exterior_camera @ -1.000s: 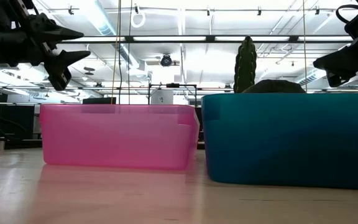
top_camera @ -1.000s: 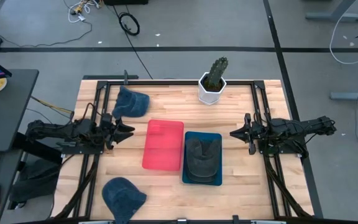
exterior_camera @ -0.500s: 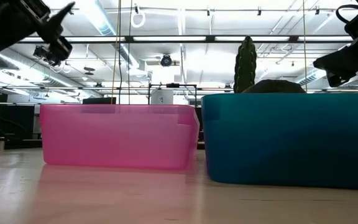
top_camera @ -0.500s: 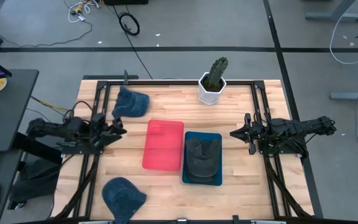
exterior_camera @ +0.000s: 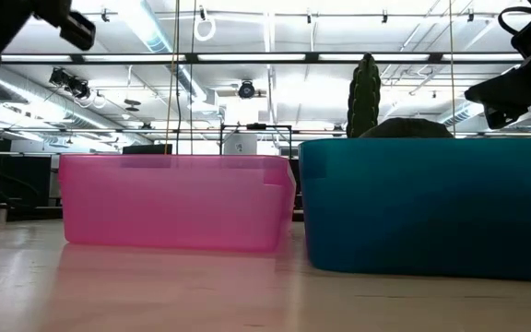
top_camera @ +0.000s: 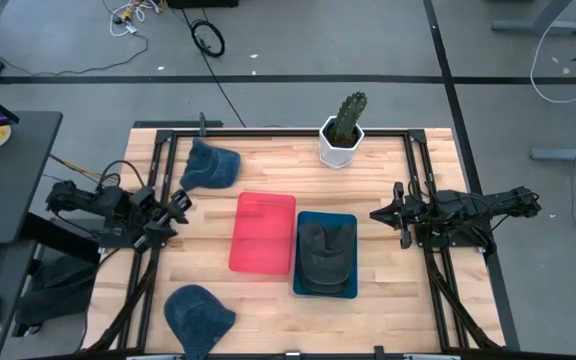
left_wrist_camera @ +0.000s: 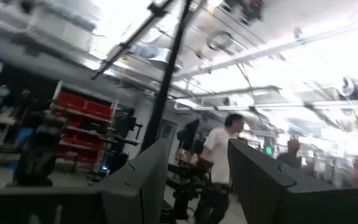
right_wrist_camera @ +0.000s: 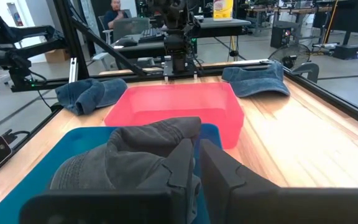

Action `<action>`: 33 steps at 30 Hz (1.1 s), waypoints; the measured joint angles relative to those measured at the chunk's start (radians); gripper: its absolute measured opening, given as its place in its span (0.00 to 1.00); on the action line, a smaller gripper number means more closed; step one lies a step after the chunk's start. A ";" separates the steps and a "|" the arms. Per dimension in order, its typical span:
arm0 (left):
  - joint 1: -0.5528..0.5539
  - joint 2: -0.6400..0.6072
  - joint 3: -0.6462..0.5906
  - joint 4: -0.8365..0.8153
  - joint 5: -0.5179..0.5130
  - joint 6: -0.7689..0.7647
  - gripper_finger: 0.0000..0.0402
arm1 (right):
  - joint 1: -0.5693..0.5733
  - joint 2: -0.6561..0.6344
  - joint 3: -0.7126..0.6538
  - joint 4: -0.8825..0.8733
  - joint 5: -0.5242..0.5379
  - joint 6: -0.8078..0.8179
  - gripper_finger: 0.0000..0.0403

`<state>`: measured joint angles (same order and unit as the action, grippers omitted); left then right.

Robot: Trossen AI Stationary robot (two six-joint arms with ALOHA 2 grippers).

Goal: Pick & Place hat
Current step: Put the top blue cap into the red bin

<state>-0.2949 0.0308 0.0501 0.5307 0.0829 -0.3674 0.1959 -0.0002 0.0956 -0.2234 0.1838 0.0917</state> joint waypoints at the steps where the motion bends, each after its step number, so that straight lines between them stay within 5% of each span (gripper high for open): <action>1: -0.008 0.010 0.008 -0.002 0.014 0.020 0.43 | 0.000 0.000 0.000 0.000 0.000 0.000 0.09; 18: -0.105 0.363 0.277 -0.241 0.009 0.098 0.43 | 0.000 0.000 0.000 0.001 0.000 0.000 0.09; 28: -0.101 0.580 0.509 -0.753 -0.569 0.042 0.43 | 0.000 0.000 0.000 0.000 0.000 0.000 0.09; 33: -0.024 0.631 0.569 -0.912 -0.704 -0.107 0.43 | 0.000 0.000 0.000 0.001 0.000 0.000 0.09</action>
<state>-0.3191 0.6620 0.6190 -0.3817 -0.6214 -0.4748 0.1963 -0.0002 0.0956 -0.2227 0.1838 0.0917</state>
